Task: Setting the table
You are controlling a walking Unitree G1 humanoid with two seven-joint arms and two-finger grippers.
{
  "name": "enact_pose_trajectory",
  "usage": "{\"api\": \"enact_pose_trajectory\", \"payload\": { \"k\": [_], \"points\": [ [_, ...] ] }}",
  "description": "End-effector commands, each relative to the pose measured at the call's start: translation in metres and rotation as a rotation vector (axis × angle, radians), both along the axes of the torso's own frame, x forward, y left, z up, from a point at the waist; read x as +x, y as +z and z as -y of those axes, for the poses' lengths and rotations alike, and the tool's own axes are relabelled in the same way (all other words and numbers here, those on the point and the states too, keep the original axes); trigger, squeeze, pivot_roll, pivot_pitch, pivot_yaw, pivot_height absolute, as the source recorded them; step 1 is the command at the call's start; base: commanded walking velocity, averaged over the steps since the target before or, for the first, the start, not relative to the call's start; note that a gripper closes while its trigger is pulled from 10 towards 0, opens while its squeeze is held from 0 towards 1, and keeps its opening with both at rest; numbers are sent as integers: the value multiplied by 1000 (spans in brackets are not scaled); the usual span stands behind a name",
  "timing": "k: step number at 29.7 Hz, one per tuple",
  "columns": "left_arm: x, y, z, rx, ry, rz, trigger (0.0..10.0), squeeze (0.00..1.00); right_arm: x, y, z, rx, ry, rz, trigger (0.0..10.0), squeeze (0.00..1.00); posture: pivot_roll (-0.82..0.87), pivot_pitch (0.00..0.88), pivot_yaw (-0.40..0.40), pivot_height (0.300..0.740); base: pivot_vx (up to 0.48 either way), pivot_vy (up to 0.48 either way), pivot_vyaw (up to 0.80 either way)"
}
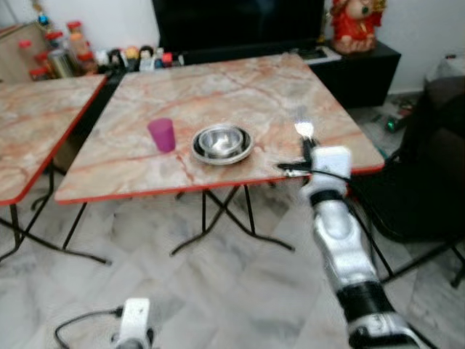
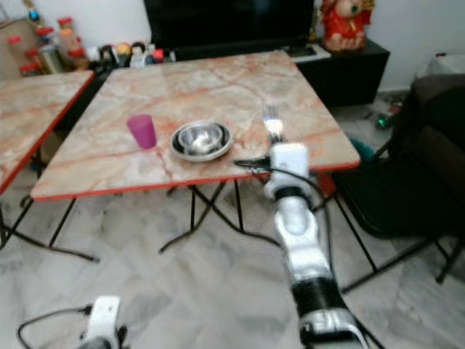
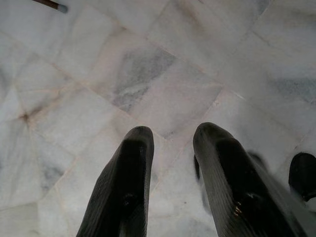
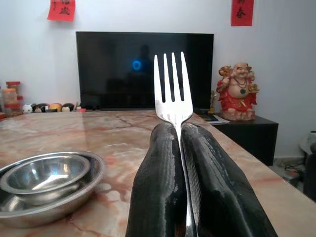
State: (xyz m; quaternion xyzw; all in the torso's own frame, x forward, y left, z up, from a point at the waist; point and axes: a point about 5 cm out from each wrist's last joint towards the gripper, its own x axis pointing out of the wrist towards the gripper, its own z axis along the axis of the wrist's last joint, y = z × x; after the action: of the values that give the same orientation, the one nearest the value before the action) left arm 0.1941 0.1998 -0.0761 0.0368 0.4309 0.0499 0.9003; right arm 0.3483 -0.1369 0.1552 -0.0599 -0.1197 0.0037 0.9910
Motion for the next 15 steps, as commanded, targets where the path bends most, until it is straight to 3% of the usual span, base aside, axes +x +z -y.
{"api": "enact_pose_trajectory", "payload": {
  "k": [1, 15],
  "points": [
    [-5, -1, -11, 17, 37, -17, 10000, 0, 3, 6, -14, 12, 42, 15, 10000, 0, -80, 0, 64, 693, 382, 0, 0],
    [-8, -2, -11, 13, 50, -21, 10000, 0, 3, 5, -16, -34, 42, 22, 10000, 0, -75, 0, 55, 693, 382, 0, 0]
  ]
}}
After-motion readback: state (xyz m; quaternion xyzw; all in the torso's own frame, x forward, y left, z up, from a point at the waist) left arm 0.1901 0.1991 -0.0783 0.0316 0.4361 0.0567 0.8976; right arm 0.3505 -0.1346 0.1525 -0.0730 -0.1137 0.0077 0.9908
